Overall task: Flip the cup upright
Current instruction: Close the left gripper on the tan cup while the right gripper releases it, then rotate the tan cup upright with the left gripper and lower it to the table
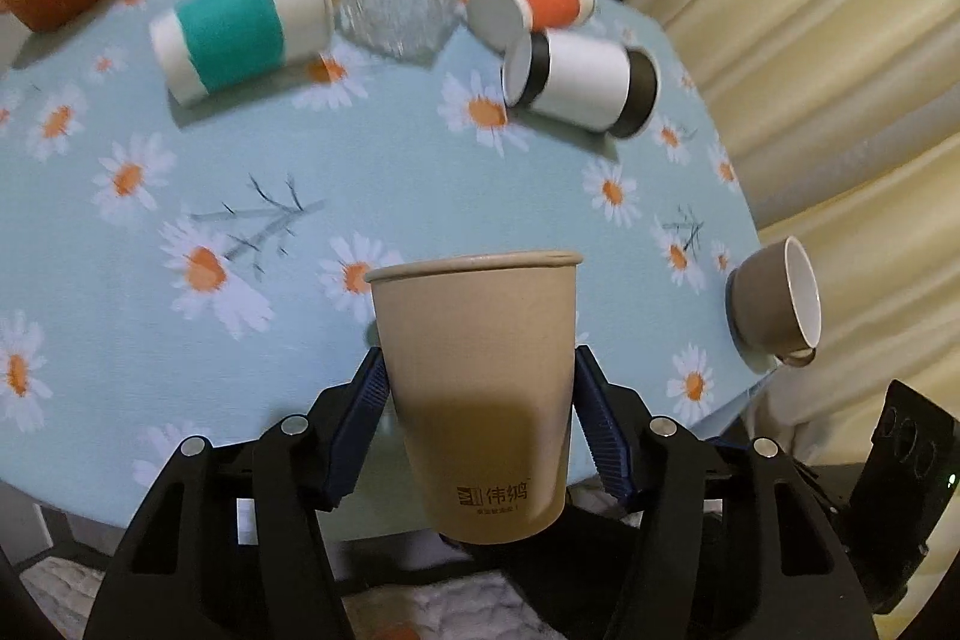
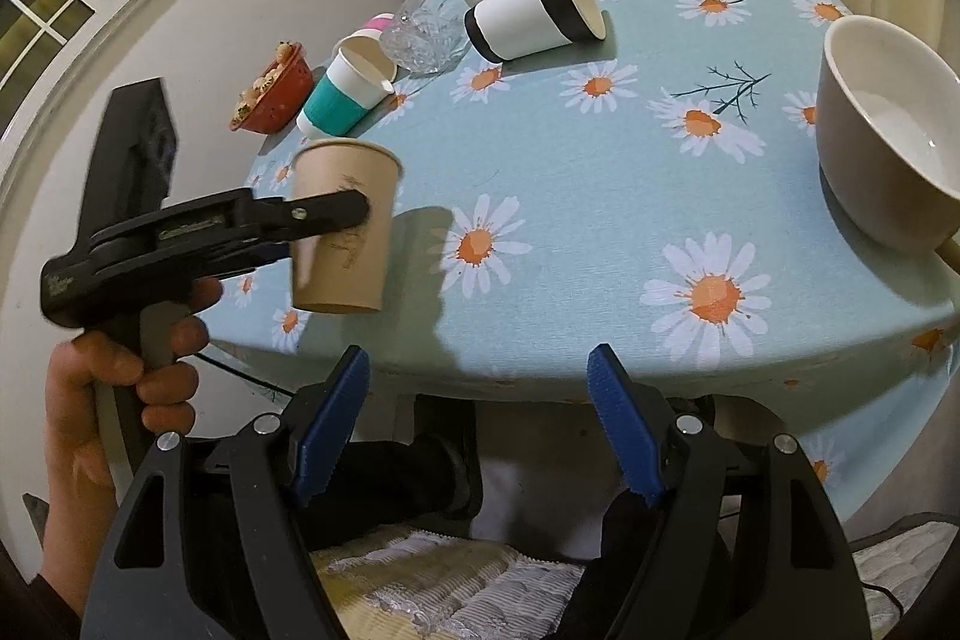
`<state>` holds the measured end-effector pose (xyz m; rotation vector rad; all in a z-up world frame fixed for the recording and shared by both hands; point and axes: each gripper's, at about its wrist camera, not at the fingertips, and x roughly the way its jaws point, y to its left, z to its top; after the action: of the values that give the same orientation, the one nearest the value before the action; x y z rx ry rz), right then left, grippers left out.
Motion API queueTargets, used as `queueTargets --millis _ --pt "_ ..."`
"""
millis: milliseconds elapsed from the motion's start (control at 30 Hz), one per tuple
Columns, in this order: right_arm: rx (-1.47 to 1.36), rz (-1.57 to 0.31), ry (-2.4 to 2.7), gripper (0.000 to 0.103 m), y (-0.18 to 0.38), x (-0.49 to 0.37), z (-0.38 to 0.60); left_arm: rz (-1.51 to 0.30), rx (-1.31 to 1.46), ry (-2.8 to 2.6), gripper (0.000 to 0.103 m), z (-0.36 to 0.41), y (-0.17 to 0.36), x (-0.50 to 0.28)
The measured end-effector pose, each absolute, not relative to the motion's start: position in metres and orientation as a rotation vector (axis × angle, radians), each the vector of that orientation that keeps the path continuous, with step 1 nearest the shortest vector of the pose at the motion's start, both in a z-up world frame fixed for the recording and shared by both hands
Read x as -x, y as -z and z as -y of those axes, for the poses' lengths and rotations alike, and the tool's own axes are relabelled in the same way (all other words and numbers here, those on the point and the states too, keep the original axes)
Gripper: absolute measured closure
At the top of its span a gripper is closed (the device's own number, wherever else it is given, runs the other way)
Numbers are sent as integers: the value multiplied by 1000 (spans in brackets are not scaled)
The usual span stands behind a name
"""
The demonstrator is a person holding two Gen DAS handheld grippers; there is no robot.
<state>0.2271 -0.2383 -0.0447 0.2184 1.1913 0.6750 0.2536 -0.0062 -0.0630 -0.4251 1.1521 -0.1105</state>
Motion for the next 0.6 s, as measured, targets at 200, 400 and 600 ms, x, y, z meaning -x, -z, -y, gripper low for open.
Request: queueTargets --millis 200,400,600 --pt "-169 -1092 -645 28 29 -227 237 -1005 359 35 43 1 41 -233" --pt "-151 -990 -699 28 8 -232 226 -819 253 -13 43 6 27 -211" --pt "-127 -930 -719 28 -4 -244 212 -644 210 -91 43 8 26 -189"
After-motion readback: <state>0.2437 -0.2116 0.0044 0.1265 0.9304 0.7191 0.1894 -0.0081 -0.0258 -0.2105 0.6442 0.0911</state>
